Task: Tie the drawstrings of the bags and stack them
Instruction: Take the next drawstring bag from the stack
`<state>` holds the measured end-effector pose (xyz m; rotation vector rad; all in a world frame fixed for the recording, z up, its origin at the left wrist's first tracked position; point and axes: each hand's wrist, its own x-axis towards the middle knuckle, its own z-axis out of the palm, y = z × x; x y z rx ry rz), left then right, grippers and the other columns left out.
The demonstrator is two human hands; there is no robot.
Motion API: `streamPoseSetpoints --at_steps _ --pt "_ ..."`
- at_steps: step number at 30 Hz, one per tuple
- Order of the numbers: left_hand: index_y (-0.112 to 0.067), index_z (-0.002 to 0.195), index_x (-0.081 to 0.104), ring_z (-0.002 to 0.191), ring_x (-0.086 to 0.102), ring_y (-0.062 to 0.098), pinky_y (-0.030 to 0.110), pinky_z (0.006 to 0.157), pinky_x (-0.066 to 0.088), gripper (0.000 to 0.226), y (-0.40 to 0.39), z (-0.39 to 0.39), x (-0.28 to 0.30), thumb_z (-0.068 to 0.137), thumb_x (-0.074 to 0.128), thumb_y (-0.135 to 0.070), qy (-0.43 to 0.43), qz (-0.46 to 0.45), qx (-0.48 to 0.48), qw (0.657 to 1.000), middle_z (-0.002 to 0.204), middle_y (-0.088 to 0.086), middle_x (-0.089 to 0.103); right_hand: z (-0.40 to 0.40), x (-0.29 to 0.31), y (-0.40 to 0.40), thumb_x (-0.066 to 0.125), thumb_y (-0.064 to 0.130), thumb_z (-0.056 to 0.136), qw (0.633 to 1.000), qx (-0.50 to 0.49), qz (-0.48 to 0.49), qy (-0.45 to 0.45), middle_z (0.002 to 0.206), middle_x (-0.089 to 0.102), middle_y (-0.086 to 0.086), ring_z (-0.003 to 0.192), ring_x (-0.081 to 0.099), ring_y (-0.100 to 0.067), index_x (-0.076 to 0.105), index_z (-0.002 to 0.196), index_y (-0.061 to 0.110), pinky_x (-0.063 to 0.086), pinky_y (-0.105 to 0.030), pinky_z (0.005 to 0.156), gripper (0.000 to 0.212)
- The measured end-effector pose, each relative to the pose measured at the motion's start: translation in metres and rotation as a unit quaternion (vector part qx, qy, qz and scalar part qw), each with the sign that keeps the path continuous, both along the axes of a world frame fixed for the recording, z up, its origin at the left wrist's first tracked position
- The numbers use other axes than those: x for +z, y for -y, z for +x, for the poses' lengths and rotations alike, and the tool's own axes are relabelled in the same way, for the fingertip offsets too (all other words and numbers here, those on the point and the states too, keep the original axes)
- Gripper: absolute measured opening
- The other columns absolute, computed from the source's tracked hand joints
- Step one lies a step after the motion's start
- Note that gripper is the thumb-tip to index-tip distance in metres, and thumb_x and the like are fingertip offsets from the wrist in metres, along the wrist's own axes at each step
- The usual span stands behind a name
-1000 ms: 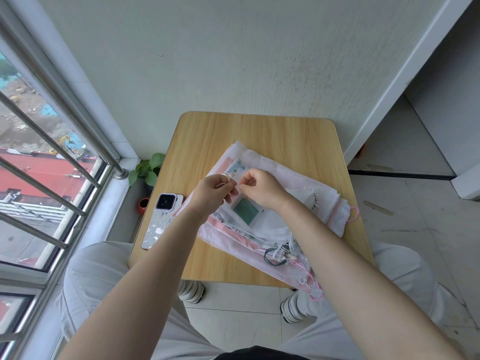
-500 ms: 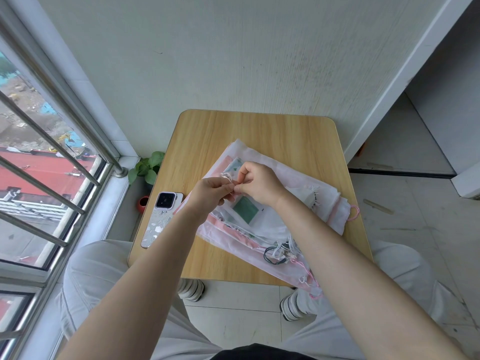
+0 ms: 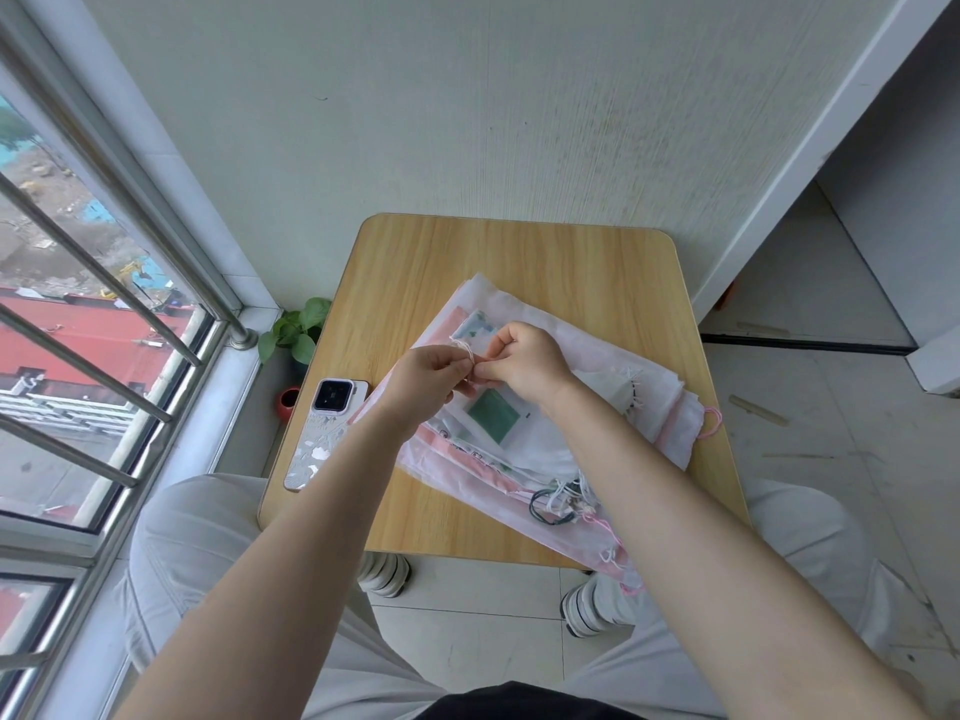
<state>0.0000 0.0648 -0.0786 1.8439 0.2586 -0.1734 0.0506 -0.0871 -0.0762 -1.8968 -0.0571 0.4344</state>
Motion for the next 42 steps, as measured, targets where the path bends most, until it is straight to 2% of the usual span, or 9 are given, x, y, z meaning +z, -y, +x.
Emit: streamPoseSetpoints --at_steps 4,7,10,15,18,24,32,36,42 --pt "-0.001 0.091 0.073 0.056 0.061 0.004 0.016 0.055 0.044 0.021 0.005 -0.002 0.005 0.094 0.053 -0.006 0.011 0.017 0.006 1.000 0.082 0.009 0.073 0.001 0.003 0.002 0.080 -0.002 0.073 1.000 0.002 0.011 -0.011 0.090 0.070 -0.019 0.082 0.073 -0.028 0.053 0.080 0.011 0.060 -0.038 0.079 0.032" --pt "-0.002 0.092 0.074 0.058 0.064 0.008 0.019 0.053 0.043 0.021 0.006 -0.002 0.007 0.091 0.053 -0.003 0.012 0.007 0.023 1.000 0.089 0.006 0.074 0.001 0.003 0.002 0.082 0.000 0.074 1.000 0.003 0.009 -0.011 0.080 0.067 -0.010 0.079 0.073 -0.025 0.051 0.080 0.011 0.060 -0.031 0.074 0.033" --pt "-0.009 0.097 0.075 0.051 0.058 0.002 0.016 0.052 0.043 0.022 0.005 -0.003 0.007 0.092 0.055 -0.006 0.004 0.020 0.032 0.999 0.072 0.006 0.073 0.000 0.003 0.001 0.084 0.006 0.073 1.000 0.009 -0.024 0.013 0.076 0.062 -0.002 0.078 0.069 -0.021 0.053 0.079 0.013 0.059 -0.030 0.074 0.032" --pt "-0.018 0.090 0.077 0.065 0.059 0.014 0.029 0.063 0.046 0.015 0.001 0.001 0.006 0.090 0.063 -0.013 0.002 0.053 0.028 0.998 0.076 0.003 0.075 0.000 0.002 0.001 0.082 0.013 0.076 0.998 0.004 -0.051 0.042 0.071 0.058 0.000 0.068 0.063 -0.013 0.058 0.084 0.012 0.056 -0.027 0.072 0.026" --pt "-0.019 0.087 0.076 0.069 0.062 0.010 0.028 0.069 0.050 0.014 0.001 0.001 0.009 0.089 0.066 -0.010 0.013 0.056 0.038 0.998 0.079 0.006 0.075 -0.001 0.003 -0.001 0.081 0.013 0.077 0.998 0.012 -0.049 0.048 0.071 0.061 -0.001 0.068 0.064 -0.013 0.059 0.082 0.014 0.056 -0.029 0.074 0.022" --pt "-0.024 0.084 0.076 0.082 0.067 0.009 0.028 0.087 0.056 0.016 0.002 0.000 0.010 0.081 0.076 -0.008 0.035 0.027 0.075 0.996 0.082 -0.008 0.074 -0.002 0.005 -0.003 0.079 0.013 0.078 0.997 0.020 -0.051 0.058 0.082 0.069 -0.007 0.076 0.067 -0.016 0.061 0.084 0.016 0.056 -0.032 0.078 0.019" --pt "-0.015 0.095 0.077 0.084 0.067 0.008 0.022 0.080 0.054 0.015 0.001 0.000 0.007 0.080 0.079 -0.019 0.019 0.079 0.058 0.995 0.090 -0.005 0.074 -0.003 0.006 -0.005 0.077 0.008 0.079 0.996 0.016 -0.048 0.071 0.073 0.069 -0.001 0.074 0.068 -0.016 0.065 0.081 0.015 0.059 -0.036 0.080 0.014" --pt "-0.015 0.092 0.079 0.083 0.068 0.016 0.029 0.077 0.054 0.015 0.002 0.001 0.004 0.080 0.080 -0.023 0.023 0.121 0.044 0.991 0.088 -0.003 0.075 -0.004 0.008 -0.007 0.076 0.009 0.081 0.996 0.014 -0.052 0.076 0.074 0.068 0.000 0.072 0.068 -0.014 0.067 0.087 0.010 0.059 -0.032 0.077 0.012" --pt "-0.018 0.090 0.077 0.068 0.059 0.005 0.020 0.065 0.049 0.011 0.002 0.000 0.004 0.087 0.073 -0.028 0.047 0.152 0.043 0.986 0.082 -0.006 0.072 -0.004 0.011 -0.005 0.076 0.013 0.082 0.991 0.025 -0.074 0.109 0.074 0.068 0.000 0.074 0.067 -0.015 0.065 0.085 0.013 0.056 -0.028 0.073 0.012"
